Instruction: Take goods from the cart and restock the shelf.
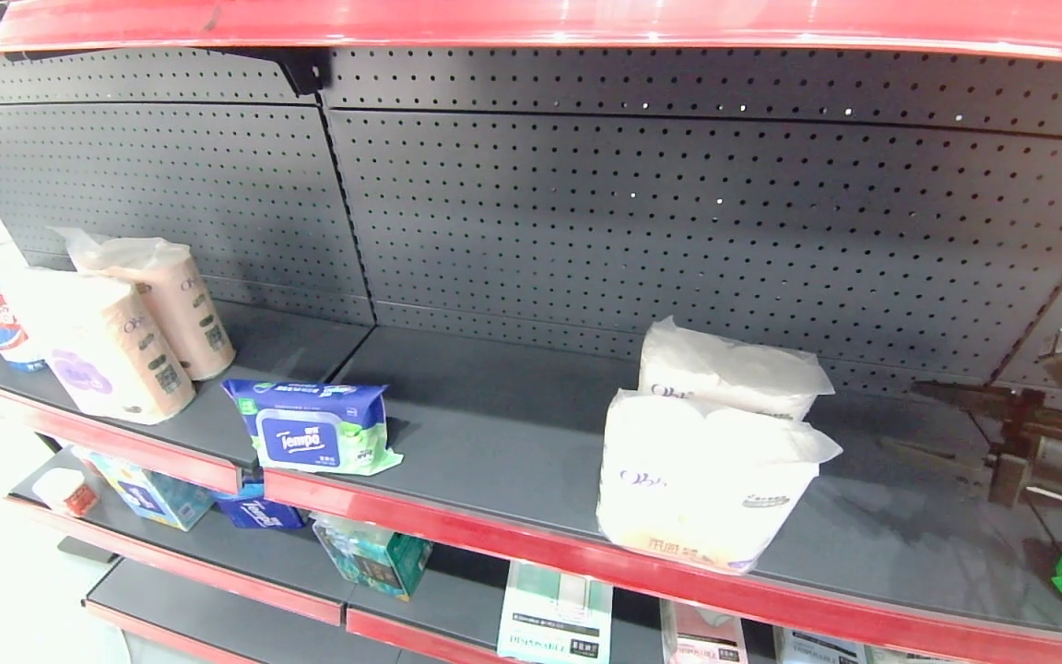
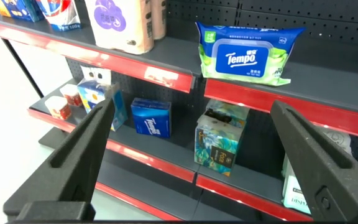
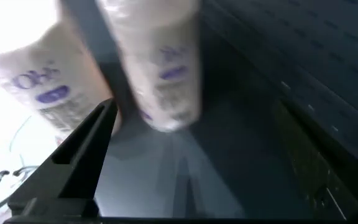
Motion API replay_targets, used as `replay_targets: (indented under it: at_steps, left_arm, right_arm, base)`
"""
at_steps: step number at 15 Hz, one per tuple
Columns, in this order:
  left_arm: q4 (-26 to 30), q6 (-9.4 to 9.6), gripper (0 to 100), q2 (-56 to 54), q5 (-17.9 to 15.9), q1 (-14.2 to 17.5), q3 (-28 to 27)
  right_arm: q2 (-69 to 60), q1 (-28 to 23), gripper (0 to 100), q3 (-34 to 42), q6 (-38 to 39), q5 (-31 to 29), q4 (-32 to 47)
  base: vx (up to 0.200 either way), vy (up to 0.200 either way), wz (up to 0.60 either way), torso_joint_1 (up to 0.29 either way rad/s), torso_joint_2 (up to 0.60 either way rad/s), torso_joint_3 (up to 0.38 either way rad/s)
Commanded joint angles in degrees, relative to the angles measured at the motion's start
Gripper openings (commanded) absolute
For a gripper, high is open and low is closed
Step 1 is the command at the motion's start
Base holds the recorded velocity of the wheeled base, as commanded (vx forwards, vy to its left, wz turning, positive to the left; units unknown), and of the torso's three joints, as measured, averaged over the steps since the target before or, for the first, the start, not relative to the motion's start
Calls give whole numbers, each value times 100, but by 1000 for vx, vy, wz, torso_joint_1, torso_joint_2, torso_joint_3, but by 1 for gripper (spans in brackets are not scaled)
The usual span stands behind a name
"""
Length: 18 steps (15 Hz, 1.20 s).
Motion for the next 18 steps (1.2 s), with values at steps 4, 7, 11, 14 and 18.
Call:
replay_targets:
  at_steps: [4,7,11,14,18]
  left_arm:
    - [-3,-1,100,7,1,3,-4]
    - [-3,-1,100,7,1,3,-4]
    - [-3,-1,100,7,1,3,-4]
    - [-3,-1,100,7,1,3,5]
    - [-3,-1,100,7,1,3,5]
  right_arm:
    - [-4279,30,100,1137,1891,-5023,2010]
    - [-6353,408,100,1356,2040,-5656,3477]
    - [-8568,531,100,1646,2049,-5041,4374]
    - [-9245,645,100,1699,2067,-4241,5112]
    - [-8524,1172,100,1444,2444,-3652,5191]
  base:
    - [0,0,0,1,-1,14]
    - [0,0,0,0,0,0]
    - [0,0,0,0,0,0]
    - [0,0,0,0,0,0]
    - [0,0,0,0,0,0]
